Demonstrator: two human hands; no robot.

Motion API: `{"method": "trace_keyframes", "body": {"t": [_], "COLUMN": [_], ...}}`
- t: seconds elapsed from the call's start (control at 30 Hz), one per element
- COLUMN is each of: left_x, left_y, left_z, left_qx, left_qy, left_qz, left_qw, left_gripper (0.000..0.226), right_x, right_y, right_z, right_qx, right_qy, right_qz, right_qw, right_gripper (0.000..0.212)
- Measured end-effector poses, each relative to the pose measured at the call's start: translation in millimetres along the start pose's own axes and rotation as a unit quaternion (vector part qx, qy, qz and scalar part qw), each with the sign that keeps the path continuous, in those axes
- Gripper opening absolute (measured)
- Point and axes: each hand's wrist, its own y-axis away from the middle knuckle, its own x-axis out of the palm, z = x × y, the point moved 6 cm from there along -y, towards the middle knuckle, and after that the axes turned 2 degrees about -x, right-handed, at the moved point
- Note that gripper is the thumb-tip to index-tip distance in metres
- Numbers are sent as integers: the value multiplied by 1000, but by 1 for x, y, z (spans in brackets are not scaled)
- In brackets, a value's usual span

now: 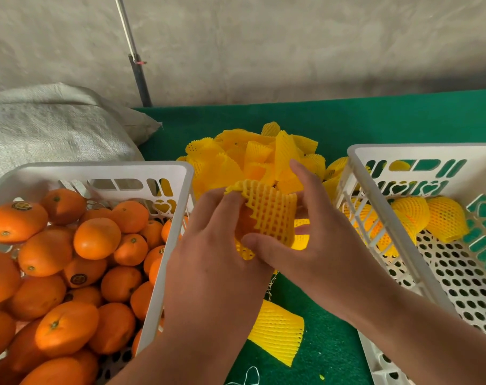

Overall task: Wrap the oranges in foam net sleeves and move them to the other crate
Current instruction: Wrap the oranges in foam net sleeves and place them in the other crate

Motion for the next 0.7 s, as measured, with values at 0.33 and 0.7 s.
{"method": "trace_keyframes", "body": {"t": [0.33, 0.7], "left_x": [13, 0], "left_y": [4, 1], "left_z": [6, 7], "left_qx": [6, -43], "left_qy": [-35, 96], "left_qz": [65, 9], "left_qw": [997, 994], "left_gripper": [52, 32], "right_x": [3, -22], "right_y": [-1, -11], "right_z": [-16, -31], "right_qx": [37, 48], "right_qy": [-43, 10], "right_qz": [-25, -62], "right_qw": [998, 997], "right_gripper": [107, 97]}}
